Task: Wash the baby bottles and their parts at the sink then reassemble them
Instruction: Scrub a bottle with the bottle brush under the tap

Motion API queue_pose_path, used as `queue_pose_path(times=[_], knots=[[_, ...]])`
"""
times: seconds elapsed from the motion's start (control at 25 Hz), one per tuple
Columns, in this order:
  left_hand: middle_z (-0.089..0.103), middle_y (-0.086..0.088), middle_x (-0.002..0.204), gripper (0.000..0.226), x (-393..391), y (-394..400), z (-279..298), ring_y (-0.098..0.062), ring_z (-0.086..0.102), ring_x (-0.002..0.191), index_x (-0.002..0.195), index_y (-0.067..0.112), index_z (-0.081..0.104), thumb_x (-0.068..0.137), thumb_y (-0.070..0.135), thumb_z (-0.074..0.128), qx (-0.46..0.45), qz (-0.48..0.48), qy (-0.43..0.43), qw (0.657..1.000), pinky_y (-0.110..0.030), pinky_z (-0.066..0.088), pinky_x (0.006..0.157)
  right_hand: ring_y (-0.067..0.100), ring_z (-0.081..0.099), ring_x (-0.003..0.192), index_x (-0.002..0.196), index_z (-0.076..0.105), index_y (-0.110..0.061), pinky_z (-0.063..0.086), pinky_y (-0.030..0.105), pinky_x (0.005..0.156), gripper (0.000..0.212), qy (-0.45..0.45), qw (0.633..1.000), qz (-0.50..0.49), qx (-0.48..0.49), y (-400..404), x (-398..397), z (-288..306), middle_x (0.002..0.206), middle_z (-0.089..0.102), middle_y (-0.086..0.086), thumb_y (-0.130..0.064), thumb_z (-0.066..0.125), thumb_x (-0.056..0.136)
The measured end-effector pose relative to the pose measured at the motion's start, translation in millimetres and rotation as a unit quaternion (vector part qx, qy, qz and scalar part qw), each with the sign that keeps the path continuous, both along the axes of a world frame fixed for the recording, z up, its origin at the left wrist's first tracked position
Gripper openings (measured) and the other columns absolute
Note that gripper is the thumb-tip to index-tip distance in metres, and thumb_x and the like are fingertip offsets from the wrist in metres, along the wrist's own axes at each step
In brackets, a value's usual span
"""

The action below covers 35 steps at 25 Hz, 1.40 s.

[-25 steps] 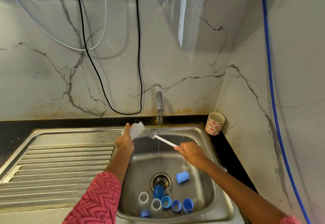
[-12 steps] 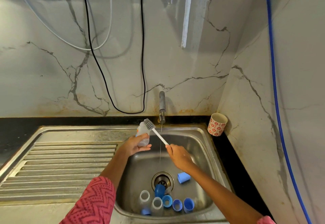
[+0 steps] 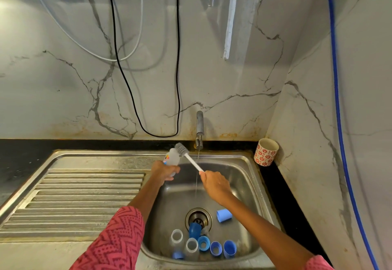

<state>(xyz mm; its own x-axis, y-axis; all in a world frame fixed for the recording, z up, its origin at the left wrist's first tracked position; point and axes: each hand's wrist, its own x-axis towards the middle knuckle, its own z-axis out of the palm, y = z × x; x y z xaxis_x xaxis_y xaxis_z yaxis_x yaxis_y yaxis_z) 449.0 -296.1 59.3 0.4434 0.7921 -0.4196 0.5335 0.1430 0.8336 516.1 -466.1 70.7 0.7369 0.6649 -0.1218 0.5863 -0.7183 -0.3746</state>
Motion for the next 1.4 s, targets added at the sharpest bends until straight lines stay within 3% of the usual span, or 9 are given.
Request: queue_pose_path(times=[0.16,0.24,0.44,0.56,0.72,0.88,1.16,1.32,1.4], knots=[[0.060,-0.010,0.095,0.055,-0.8,-3.6,-7.6,-0.022,0.062,0.085,0.114,-0.002,0.057,0.065,0.005,0.080,0.053,-0.022,0.017,0.998,-0.032,0.058,0.067,0.030,0.061,0.093,0.111,0.060,-0.007,0.039,0.032,0.069,0.051,-0.015,1.000,0.017,-0.014,0.5,-6.9,-1.3,0.103,0.066,0.013,-0.042,0.023,0.103],[0.056,-0.007,0.094,0.053,-4.9,-5.6,-7.7,-0.020,0.056,0.082,0.114,0.001,0.057,0.066,0.007,0.079,0.098,-0.042,0.043,0.993,-0.027,0.053,0.061,0.027,0.056,0.083,0.110,0.061,-0.007,0.039,0.032,0.068,0.052,0.006,1.000,0.008,-0.012,2.1,-3.1,0.2,0.099,0.065,0.012,-0.042,0.024,0.103],[0.059,-0.009,0.118,0.074,-23.0,5.2,-19.3,-0.024,0.056,0.106,0.131,0.010,0.048,0.065,0.016,0.082,0.236,-0.123,0.145,0.953,-0.032,0.048,0.089,0.024,0.052,0.080,0.109,0.062,-0.006,0.037,0.030,0.067,0.053,0.038,0.998,0.001,-0.043,8.3,-1.4,3.0,0.089,0.059,0.009,-0.044,0.025,0.102],[0.053,-0.005,0.131,0.075,-24.5,-2.4,-25.9,-0.022,0.051,0.118,0.136,0.015,0.043,0.071,0.016,0.078,0.316,-0.191,0.156,0.916,-0.029,0.041,0.098,0.025,0.053,0.083,0.110,0.062,-0.005,0.037,0.029,0.068,0.052,0.072,0.996,-0.018,-0.046,13.6,-3.2,-0.6,0.103,0.065,0.013,-0.041,0.027,0.102],[0.056,-0.007,0.127,0.069,-17.4,2.1,-23.0,-0.024,0.054,0.114,0.131,0.014,0.048,0.068,0.014,0.079,0.307,-0.178,0.147,0.923,-0.031,0.045,0.095,0.021,0.050,0.077,0.092,0.059,-0.013,0.038,0.029,0.066,0.045,0.064,0.997,-0.021,-0.046,2.3,0.3,-4.8,0.087,0.057,0.008,-0.042,0.026,0.102],[0.061,-0.010,0.118,0.062,-23.6,16.7,-23.5,-0.026,0.058,0.109,0.123,0.011,0.053,0.067,0.011,0.079,0.299,-0.111,0.155,0.935,-0.032,0.048,0.089,0.020,0.050,0.074,0.090,0.058,-0.017,0.037,0.029,0.058,0.044,0.005,0.999,0.005,-0.050,-10.3,-0.6,-2.1,0.073,0.051,0.002,-0.043,0.025,0.102],[0.052,-0.007,0.128,0.054,-5.6,7.1,-17.8,-0.026,0.050,0.115,0.127,0.013,0.048,0.078,0.008,0.070,0.413,-0.192,0.202,0.867,-0.032,0.045,0.091,0.021,0.051,0.076,0.110,0.064,-0.005,0.038,0.030,0.065,0.053,-0.004,0.998,-0.028,-0.047,-4.7,2.7,-0.9,0.083,0.054,0.005,-0.042,0.025,0.102],[0.060,-0.012,0.116,0.053,-13.7,13.5,-20.1,-0.025,0.058,0.105,0.118,0.007,0.051,0.074,0.018,0.076,0.311,-0.087,0.198,0.925,-0.029,0.049,0.080,0.021,0.053,0.078,0.113,0.063,-0.009,0.037,0.029,0.065,0.054,-0.021,0.997,-0.007,-0.080,-12.5,-9.2,-11.3,0.087,0.058,0.006,-0.043,0.024,0.102],[0.059,-0.012,0.117,0.055,-16.2,20.2,-16.3,-0.025,0.058,0.109,0.120,0.006,0.051,0.073,0.020,0.077,0.286,-0.062,0.215,0.932,-0.030,0.049,0.083,0.023,0.061,0.084,0.111,0.064,-0.011,0.042,0.031,0.066,0.054,-0.044,0.996,-0.001,-0.075,-17.4,-12.5,-13.4,0.085,0.058,0.004,-0.045,0.023,0.102]])
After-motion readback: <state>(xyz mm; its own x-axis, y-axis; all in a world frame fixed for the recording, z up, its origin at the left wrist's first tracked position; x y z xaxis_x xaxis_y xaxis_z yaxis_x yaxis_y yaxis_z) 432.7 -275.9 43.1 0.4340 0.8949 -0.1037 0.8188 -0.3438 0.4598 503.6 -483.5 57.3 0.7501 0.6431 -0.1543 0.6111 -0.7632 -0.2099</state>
